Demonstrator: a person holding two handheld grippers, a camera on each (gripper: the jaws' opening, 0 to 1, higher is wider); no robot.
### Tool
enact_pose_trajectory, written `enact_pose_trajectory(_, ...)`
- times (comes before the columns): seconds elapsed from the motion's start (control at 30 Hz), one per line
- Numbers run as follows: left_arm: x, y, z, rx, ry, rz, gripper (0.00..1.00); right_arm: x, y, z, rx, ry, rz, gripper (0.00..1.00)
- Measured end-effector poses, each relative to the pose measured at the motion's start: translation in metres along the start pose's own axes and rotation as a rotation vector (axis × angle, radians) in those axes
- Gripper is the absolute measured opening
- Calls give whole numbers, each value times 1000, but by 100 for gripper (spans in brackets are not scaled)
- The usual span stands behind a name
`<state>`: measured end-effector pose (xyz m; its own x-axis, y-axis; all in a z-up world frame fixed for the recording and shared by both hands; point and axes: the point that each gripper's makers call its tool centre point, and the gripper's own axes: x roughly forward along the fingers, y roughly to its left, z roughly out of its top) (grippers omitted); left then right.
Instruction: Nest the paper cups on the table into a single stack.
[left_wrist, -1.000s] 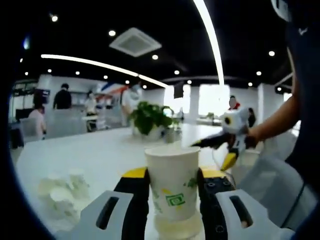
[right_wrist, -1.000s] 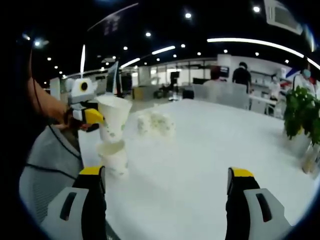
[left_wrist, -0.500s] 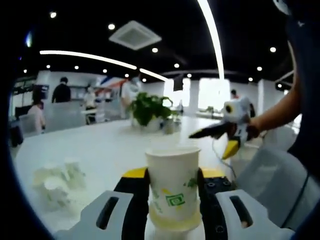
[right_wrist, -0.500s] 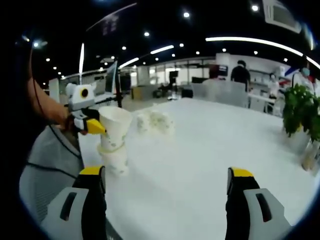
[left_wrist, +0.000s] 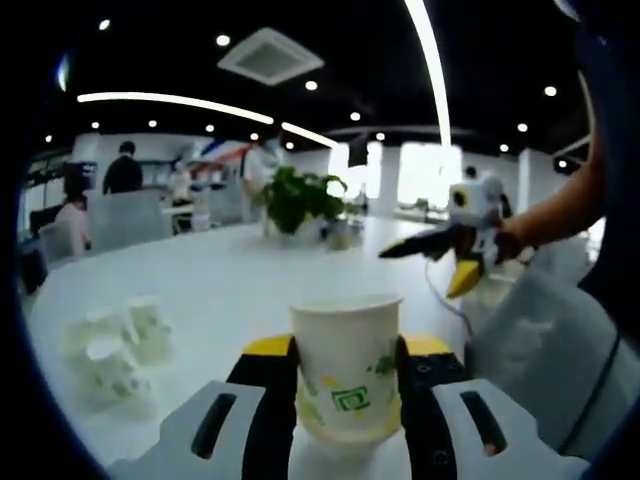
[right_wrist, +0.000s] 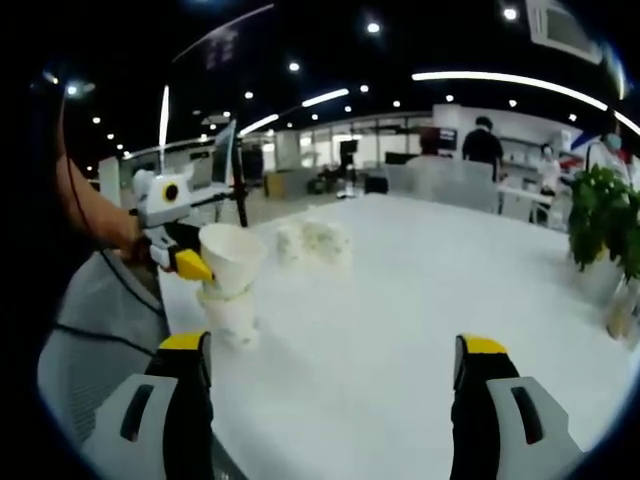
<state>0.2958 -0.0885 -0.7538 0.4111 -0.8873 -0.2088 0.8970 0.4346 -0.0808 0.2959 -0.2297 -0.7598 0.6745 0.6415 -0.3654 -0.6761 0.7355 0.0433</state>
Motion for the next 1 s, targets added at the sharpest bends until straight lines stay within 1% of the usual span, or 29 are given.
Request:
enact_pose_trajectory(0.2,0,-1,-3,-6,13,3,39,2,2,-1,-7,6,8,99)
enact_pose_trajectory(0.27,0,0,-7,-6,27,8,39,3,3,-2,-11,8,10,99)
enact_pose_trajectory(0.37,0,-1,-17,21,79,14,40,4,3,-2,-12,11,13,99)
enact_pose_trajectory(0.47,1,-4,-25,48,113,2,40,5,3,-2,-14,15,16,99)
enact_pose_trajectory(0.77,0,4,-24,38,120,16,42,8,1,-1,-17,17,18,99)
enact_pose_trajectory(0.8,-1,4,-26,36,133,17,42,8,1,-1,-17,16,19,99)
enact_pose_trajectory(0.83,-1,5,-25,42,124,18,42,8,1,0,-16,16,19,99)
enact_pose_trajectory(0.9,-2,6,-27,20,135,20,45,8,0,0,-16,16,18,99)
enact_pose_trajectory(1.0,-3,7,-27,9,136,28,50,9,-1,-1,-16,17,17,99)
